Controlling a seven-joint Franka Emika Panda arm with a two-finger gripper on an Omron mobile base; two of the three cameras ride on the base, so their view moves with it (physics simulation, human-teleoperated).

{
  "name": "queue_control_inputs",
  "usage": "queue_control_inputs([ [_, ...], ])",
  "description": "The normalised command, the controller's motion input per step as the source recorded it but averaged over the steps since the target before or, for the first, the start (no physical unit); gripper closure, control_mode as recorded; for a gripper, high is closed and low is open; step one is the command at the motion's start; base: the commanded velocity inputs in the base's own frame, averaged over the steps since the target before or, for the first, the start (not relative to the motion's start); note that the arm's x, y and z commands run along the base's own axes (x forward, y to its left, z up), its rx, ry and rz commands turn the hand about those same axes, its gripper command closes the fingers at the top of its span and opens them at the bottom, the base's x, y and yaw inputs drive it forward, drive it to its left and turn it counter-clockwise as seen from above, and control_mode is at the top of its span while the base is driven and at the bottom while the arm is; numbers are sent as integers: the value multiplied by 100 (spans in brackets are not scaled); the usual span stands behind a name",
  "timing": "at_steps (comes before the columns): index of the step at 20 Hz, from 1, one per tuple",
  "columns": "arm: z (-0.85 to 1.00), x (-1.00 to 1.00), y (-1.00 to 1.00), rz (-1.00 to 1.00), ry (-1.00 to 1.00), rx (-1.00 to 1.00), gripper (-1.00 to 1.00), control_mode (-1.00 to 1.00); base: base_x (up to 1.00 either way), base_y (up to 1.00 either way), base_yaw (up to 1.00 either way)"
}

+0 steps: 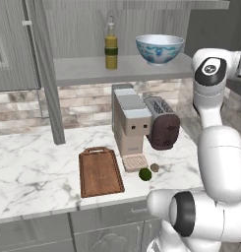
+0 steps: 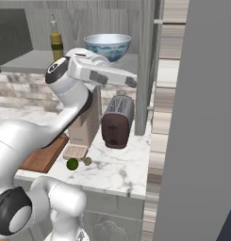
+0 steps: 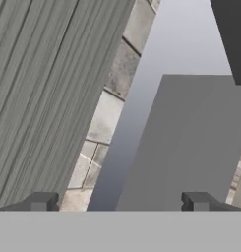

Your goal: Open the cabinet. Place the bowl and condiment on the counter. Then place the lime and garlic on the cutting board.

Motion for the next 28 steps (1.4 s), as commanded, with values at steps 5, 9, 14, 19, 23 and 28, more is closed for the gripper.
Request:
queue_control_inputs([
  [5,-9,0,54,5,5,-5,-100,-100,0,0,0],
  [9,-4,0,100,6,11,-3,-100,-100,0,0,0],
  [14,0,9,100,16,18,0,-100,-100,0,0,0],
  [19,1,3,58,33,35,1,-100,-100,0,0,0],
  [23,-8,-30,11,14,15,8,-100,-100,0,0,0],
  [28,-3,-28,0,1,0,22,-100,-100,0,0,0],
])
